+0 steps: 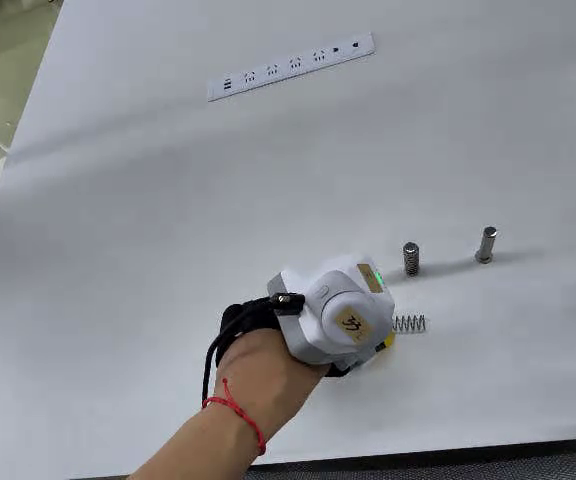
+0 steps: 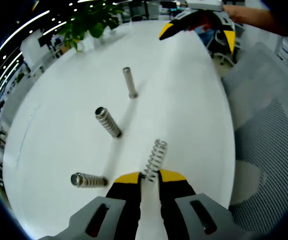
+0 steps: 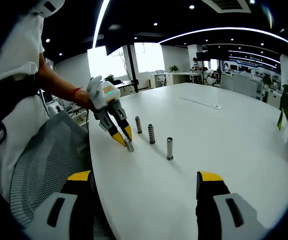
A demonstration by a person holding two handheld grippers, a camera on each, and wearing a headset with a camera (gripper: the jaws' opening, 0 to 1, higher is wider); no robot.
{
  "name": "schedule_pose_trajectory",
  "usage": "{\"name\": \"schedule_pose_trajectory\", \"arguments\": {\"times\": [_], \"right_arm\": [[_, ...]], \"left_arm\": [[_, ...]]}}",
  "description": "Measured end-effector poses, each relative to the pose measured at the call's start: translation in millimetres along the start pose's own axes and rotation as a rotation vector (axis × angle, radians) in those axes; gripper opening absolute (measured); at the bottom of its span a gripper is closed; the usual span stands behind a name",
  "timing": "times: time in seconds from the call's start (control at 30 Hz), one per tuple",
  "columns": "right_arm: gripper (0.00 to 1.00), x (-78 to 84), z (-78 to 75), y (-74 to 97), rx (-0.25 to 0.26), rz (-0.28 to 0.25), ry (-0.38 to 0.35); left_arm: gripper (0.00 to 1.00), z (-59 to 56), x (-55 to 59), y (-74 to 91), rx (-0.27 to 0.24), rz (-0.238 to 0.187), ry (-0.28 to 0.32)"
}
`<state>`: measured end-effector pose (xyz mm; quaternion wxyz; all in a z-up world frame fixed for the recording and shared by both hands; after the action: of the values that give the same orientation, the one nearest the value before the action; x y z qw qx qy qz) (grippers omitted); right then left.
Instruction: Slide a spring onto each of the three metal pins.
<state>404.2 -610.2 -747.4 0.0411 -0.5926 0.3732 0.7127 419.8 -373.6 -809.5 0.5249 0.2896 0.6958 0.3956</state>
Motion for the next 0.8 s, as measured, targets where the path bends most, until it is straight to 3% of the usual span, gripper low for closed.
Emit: {"name": "schedule_pose_trajectory", "arguments": {"times": [0.33,0.47,0.8], "right_arm": [[0.85,2.7,0.9,-1.1,0.001,0.001,-0.001],[0.85,2.2,1.4,-1.6,0.001,0.0,0.0],[0.85,0.6,2.1,-1.2,0.001,0.006,0.001]], "left_arm": [[0.11,-2.5,-0.1,2.0,0.024,-0.022,0.074],[0.11,-4.1,2.0,0.6,0.028,-0.01,0.069],[0.1,-5.2,-0.7,1.6,0.034,-0.04,0.083]]}}
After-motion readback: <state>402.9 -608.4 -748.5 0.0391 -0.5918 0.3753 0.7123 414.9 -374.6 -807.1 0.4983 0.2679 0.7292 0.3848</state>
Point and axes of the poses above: the centre of the closed fingertips' face, and the gripper's own axes: y roughly backward along the fingers, z roughly to its left, x roughly out of its underside, the point moved 5 cm from there along y, roughly backward along the fingers, and after that the axes turned 14 degrees about x, right-handed, at the moved point
